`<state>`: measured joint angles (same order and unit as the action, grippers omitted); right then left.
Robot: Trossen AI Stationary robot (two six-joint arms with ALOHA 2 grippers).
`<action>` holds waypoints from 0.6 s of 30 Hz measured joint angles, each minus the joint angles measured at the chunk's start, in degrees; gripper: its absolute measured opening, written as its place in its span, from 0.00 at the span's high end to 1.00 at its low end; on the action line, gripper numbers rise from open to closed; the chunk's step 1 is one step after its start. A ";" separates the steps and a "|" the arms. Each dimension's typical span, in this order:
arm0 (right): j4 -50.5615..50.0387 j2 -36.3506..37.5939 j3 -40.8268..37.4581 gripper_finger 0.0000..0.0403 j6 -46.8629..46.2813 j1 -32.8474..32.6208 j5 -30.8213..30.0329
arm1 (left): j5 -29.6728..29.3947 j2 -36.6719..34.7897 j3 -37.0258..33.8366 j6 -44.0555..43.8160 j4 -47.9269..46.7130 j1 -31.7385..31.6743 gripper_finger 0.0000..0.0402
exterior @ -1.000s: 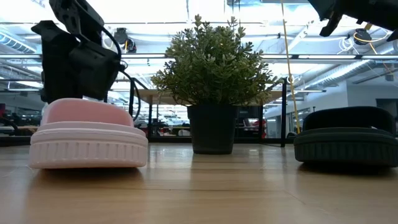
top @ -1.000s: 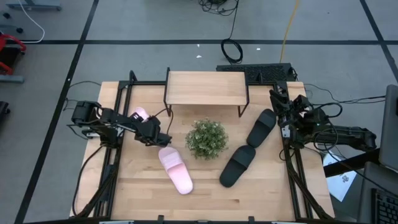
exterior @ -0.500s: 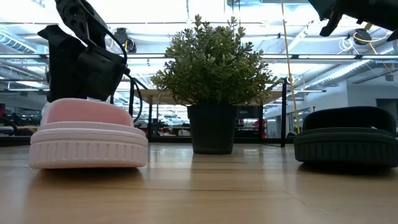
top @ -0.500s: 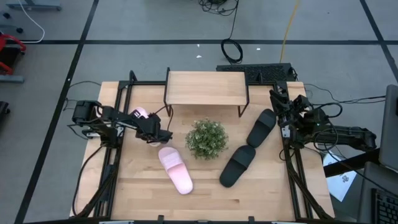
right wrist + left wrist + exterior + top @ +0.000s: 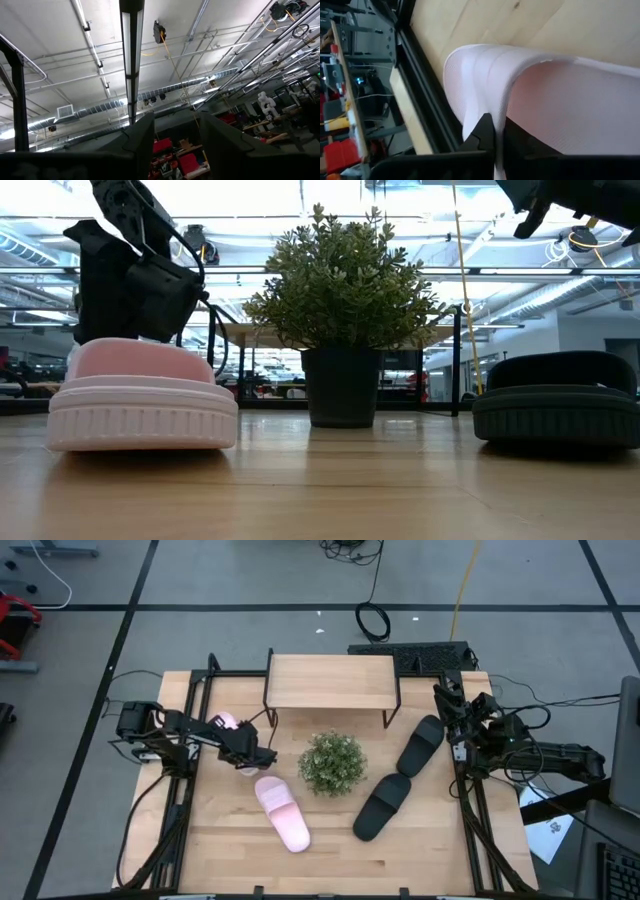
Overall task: Pick and place slides into the shelf
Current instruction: Put the top pink slide on the shelf
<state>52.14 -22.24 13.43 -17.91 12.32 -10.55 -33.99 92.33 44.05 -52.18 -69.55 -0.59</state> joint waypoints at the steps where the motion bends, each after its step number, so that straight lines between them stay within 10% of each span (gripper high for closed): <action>1: 0.00 0.00 0.00 0.63 0.00 0.00 0.00 | 0.64 0.00 0.68 -0.02 -1.69 0.10 0.99; 18: 0.35 -0.02 0.00 0.63 -4.04 0.00 0.06 | 1.10 -13.20 24.85 2.43 -20.28 6.02 1.00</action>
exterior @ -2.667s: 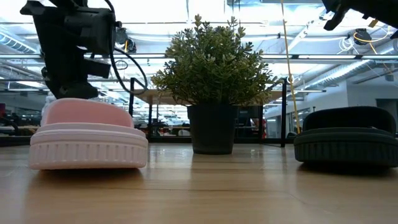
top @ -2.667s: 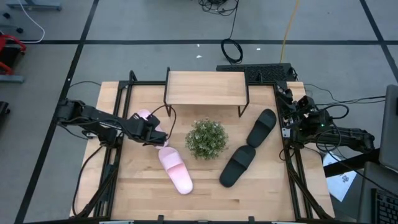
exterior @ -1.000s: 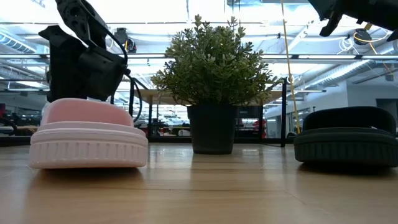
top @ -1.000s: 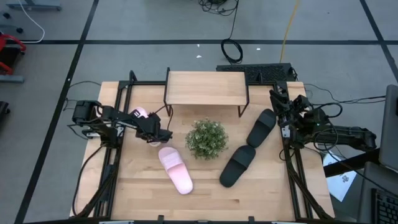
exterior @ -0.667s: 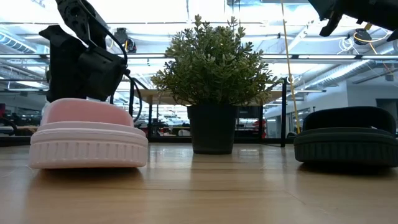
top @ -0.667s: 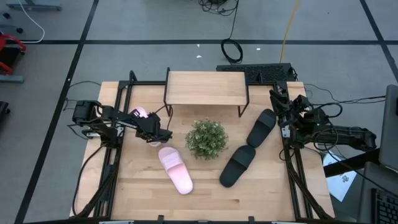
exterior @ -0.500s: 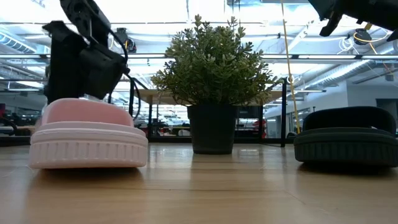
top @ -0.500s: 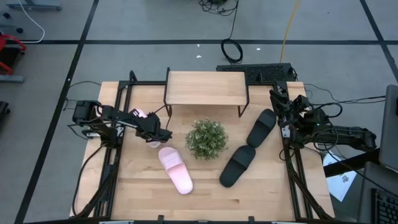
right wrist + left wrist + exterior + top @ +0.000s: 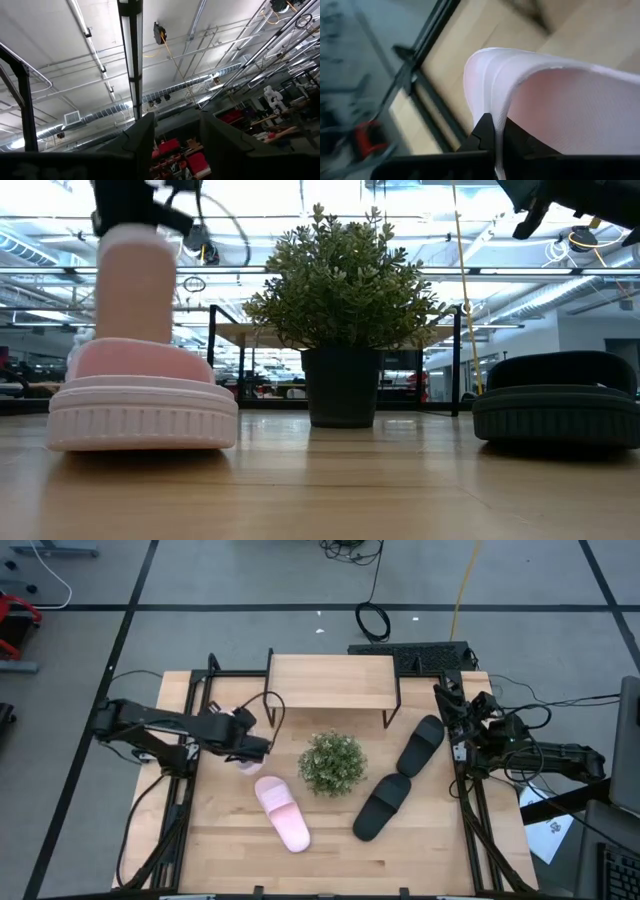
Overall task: Pick and place slides into the shelf
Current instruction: Put the top pink slide on the shelf
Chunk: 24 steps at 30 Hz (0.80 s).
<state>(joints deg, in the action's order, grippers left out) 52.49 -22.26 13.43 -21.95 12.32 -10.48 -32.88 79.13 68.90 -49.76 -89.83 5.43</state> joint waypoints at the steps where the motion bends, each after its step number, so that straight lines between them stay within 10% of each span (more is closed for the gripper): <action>1: 0.00 0.00 0.00 0.63 -0.29 0.02 -0.02 | 0.02 -0.49 1.71 0.69 -0.09 0.44 1.00; 14: -0.06 0.00 0.00 0.63 -2.69 0.00 -0.03 | -10.41 0.50 18.11 14.76 -0.32 1.80 1.00; 24: -0.09 0.00 0.00 0.63 -1.92 -0.01 -1.97 | -17.69 7.44 28.29 42.93 8.42 -9.27 1.00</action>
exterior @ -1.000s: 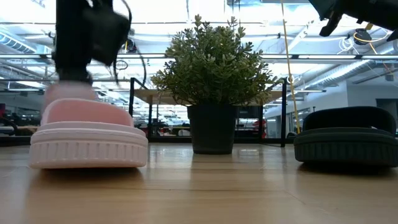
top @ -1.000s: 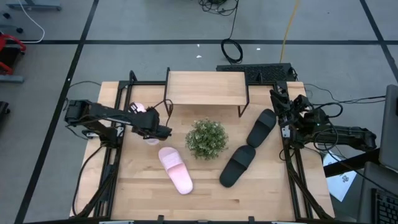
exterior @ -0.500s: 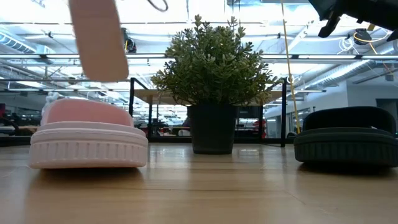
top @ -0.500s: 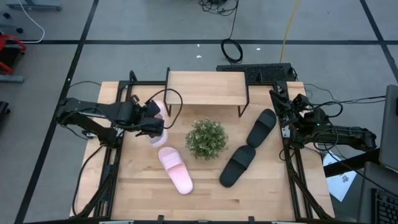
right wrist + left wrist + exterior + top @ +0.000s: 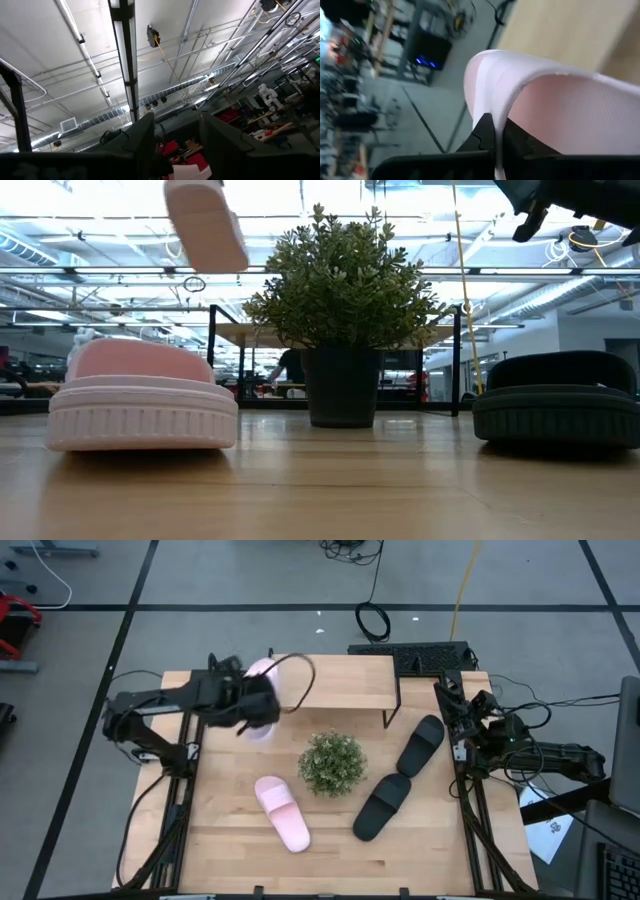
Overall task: Pick and place slides into the shelf
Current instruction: Put the top pink slide on the shelf
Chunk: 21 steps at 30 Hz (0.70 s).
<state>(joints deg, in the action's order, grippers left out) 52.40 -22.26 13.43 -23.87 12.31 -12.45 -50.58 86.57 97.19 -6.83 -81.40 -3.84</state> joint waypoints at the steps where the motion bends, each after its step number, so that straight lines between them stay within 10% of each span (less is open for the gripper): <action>1: 0.02 0.00 0.00 0.63 0.65 0.01 0.03 | -0.16 0.76 0.82 4.43 3.56 -1.24 1.00; 9: 0.04 0.00 -0.02 0.63 1.33 -0.01 -1.29 | 1.82 6.50 4.72 30.89 24.70 -12.38 1.00; 21: 0.04 0.02 -0.02 0.63 3.78 0.00 -4.37 | 8.42 15.64 4.70 37.11 29.06 -20.78 1.00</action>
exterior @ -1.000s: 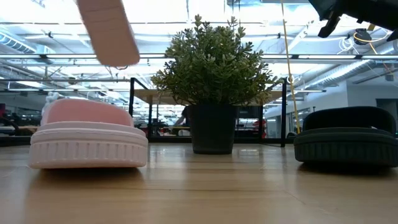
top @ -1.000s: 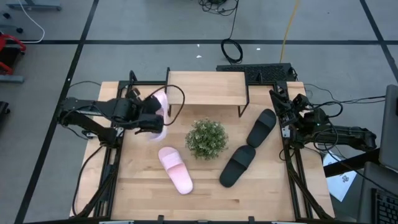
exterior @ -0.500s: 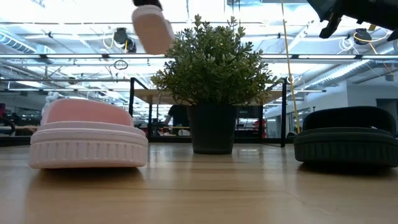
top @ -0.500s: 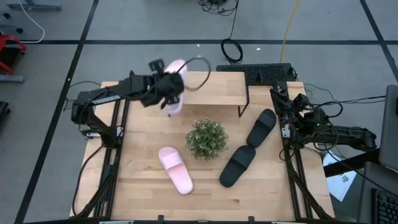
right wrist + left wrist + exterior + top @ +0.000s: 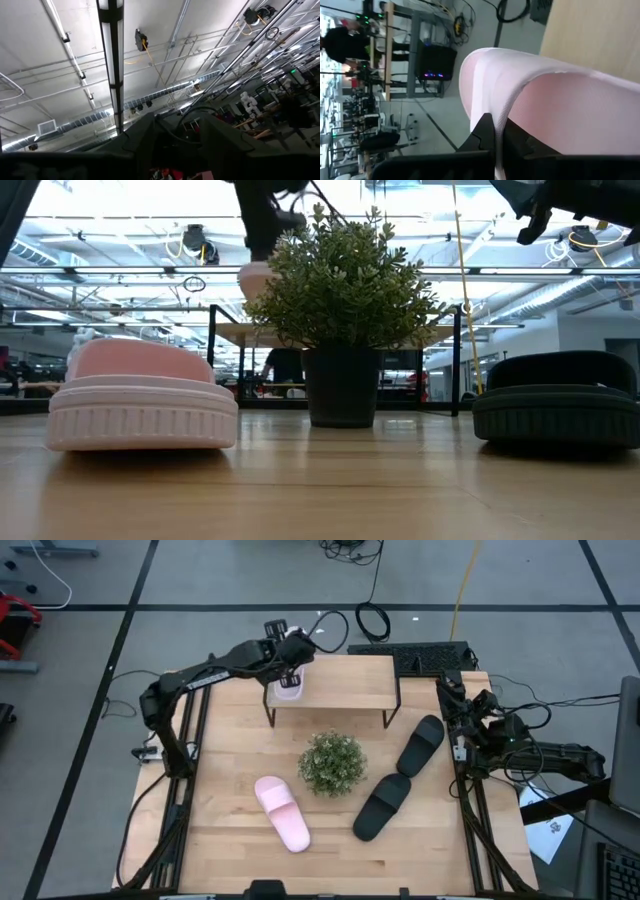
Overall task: Pick and place slides into the shelf
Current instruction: Put the top pink slide on the shelf
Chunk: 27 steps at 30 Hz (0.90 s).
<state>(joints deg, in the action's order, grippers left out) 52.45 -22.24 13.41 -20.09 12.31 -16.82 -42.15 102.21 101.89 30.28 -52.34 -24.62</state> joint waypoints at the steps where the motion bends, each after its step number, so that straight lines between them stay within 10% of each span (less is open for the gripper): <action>1: -0.02 0.00 0.00 0.63 0.01 -0.01 0.02 | 0.19 0.53 0.00 -0.05 -0.40 -0.24 1.00; 27: -0.01 0.00 0.00 0.63 0.04 -0.01 0.13 | -2.46 0.82 -3.96 -2.04 -1.08 1.94 1.00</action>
<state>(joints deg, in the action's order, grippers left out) 52.44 -22.24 13.41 -20.05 12.30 -16.69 -44.62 103.03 97.92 28.24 -53.42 -22.68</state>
